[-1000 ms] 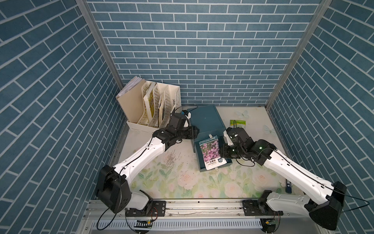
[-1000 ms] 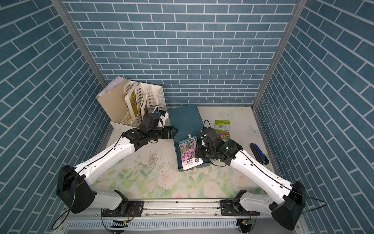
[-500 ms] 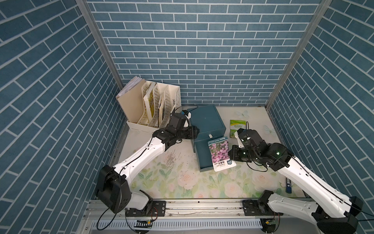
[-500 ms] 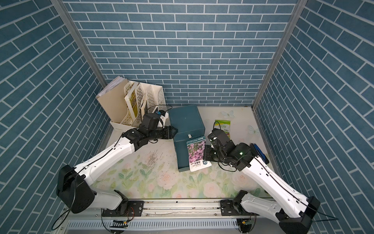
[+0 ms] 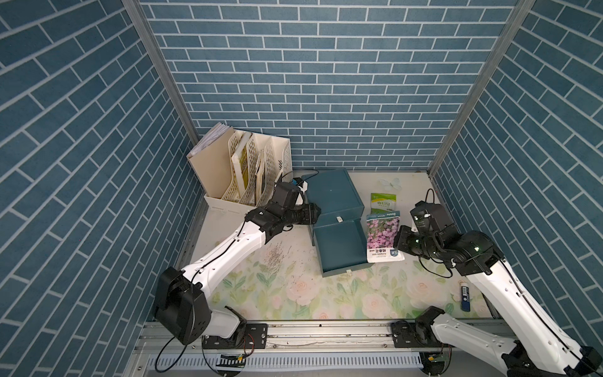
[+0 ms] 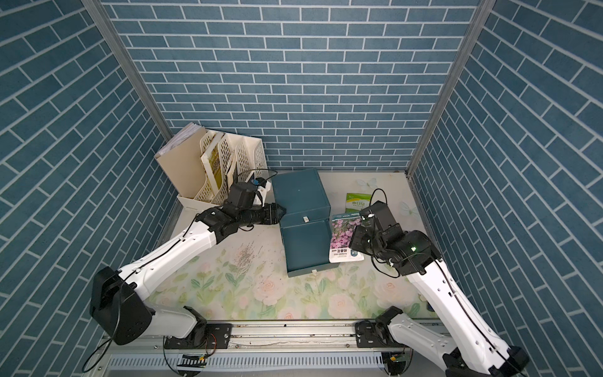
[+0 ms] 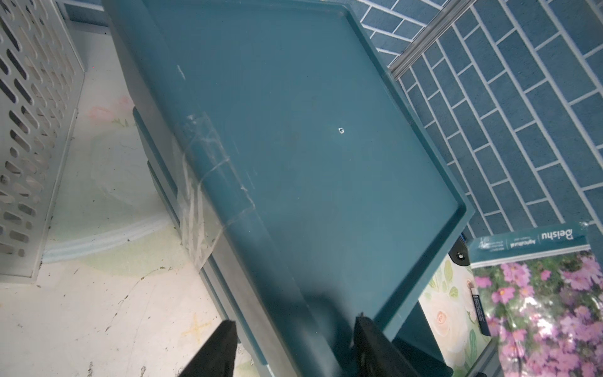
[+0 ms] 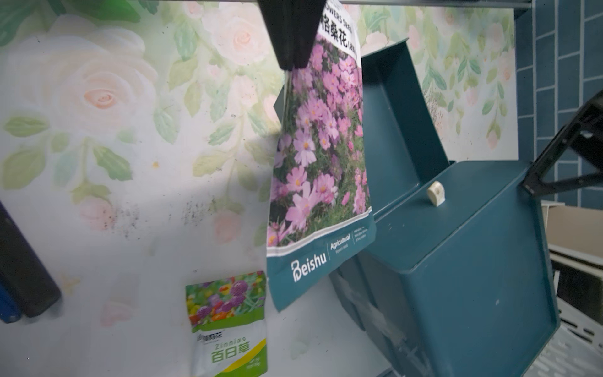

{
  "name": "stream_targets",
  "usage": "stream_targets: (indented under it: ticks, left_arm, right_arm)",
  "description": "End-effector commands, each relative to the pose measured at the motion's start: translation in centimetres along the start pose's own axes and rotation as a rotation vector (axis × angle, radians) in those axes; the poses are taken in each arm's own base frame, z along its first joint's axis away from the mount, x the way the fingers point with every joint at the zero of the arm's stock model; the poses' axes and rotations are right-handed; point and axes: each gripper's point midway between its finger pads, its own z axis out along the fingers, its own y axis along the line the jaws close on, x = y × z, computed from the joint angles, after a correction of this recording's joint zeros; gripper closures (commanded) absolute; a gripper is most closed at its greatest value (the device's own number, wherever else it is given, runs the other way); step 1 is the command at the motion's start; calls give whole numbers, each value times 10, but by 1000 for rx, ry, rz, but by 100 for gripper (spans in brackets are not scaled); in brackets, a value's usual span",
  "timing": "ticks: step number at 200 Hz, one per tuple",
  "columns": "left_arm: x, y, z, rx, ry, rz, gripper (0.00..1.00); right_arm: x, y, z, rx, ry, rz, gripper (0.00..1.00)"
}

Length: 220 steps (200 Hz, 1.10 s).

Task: Take the seed bags out of the drawer
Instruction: Pick up the seed packet from the drawer, then place the seed packet at the center of the board.

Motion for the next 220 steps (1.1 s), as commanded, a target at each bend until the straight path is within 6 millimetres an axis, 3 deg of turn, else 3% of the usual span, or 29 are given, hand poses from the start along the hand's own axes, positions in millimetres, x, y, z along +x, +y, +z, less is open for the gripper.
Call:
stream_targets:
  ticks: [1,48,157,195,220]
  left_arm:
    - [32,12,0,-32,119,10,39]
    - [31,10,2,-25,125,13,39]
    - [32,12,6,-29,132,3,39]
    - [35,14,7,-38,134,1,39]
    - [37,15,7,-38,140,2,39]
  right_arm:
    - [-12,-21,-6,81,-30,-9,100]
    - [-35,-63,11,178,-50,34,100]
    - [-71,-158,99,287,-69,167,100]
    - [-72,-178,131,304,-39,171,100]
    - [-60,-192,154,299,6,191,100]
